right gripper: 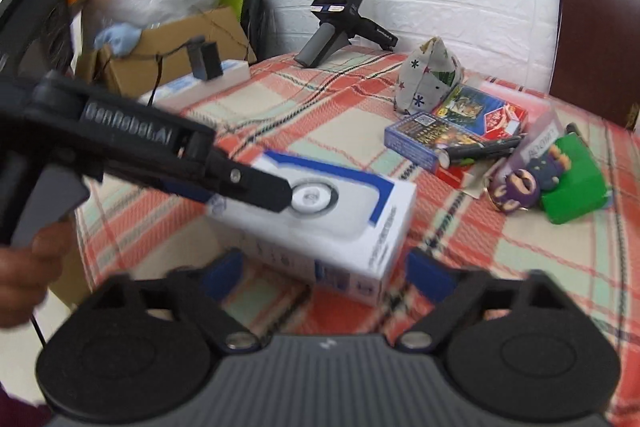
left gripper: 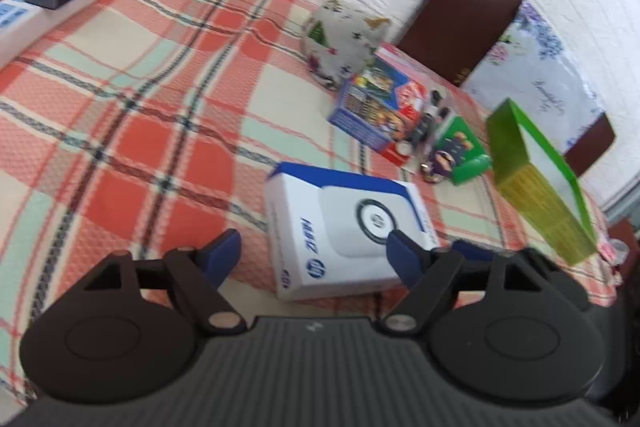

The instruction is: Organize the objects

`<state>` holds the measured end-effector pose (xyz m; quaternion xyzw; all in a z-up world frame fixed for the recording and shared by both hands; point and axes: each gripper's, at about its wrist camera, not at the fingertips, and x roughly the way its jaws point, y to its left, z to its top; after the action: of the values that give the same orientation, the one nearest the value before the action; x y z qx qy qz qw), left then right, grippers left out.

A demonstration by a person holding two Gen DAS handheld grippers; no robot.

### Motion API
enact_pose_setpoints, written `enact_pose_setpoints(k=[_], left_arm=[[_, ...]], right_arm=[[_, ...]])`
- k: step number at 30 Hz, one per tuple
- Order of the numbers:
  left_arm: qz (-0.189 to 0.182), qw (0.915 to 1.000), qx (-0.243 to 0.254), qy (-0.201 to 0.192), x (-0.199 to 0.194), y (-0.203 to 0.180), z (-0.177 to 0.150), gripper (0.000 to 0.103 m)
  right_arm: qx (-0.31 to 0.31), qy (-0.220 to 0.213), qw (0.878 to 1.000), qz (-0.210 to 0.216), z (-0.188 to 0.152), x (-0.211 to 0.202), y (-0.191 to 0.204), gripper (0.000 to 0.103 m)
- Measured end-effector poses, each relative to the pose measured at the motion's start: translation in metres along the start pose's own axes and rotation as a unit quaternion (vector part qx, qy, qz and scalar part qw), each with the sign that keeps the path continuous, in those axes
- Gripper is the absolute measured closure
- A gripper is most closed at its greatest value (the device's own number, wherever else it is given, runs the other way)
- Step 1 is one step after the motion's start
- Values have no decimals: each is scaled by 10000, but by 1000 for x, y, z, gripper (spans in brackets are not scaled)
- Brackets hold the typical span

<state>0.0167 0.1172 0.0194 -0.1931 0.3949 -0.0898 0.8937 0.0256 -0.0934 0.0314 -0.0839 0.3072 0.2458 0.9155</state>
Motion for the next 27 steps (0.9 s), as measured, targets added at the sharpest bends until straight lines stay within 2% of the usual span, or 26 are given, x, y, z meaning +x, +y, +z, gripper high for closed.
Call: enact_pose_setpoints(k=[1,4,6,8,9,11,14,19,23,25,27], left_arm=[[30,10000,-19,-27,0,2,2,21],[103,9999,-25,-27,5,1,11,24],[132,9997,149,152,19,-10,13,33],[-33,9996,5,293,25,-21,10,35],[44,9995,46,311,25,-27,7,35],[76,9988,369,309,24,-46,1,34],[-129,9957,789,466,30,-74,-9,34],[-595,9842,1441,841,58,-142,-31,28],[-900,9687,2102,967,76,-200,-48,27],[-960,9622,2353,980,84,-223,-54,26],[-1084,9558,2528,1040,89,-243,-60,26]], right_arm=[[-112,-15,9999,-86,1,0,2,0],[-137,83,9999,30,6,9,-3,0],[-61,139,9999,19,8,21,-7,0],[118,261,9993,226,5,30,-10,9],[268,331,9988,249,2,29,-12,14],[313,309,9989,131,-4,21,-16,14],[527,326,9981,-71,-21,0,-34,14],[868,369,9927,-754,-55,-47,-72,14],[1398,342,9822,-1208,-81,-82,-110,15],[1629,255,9767,-1377,-95,-99,-126,20],[1788,223,9707,-1592,-104,-110,-138,20]])
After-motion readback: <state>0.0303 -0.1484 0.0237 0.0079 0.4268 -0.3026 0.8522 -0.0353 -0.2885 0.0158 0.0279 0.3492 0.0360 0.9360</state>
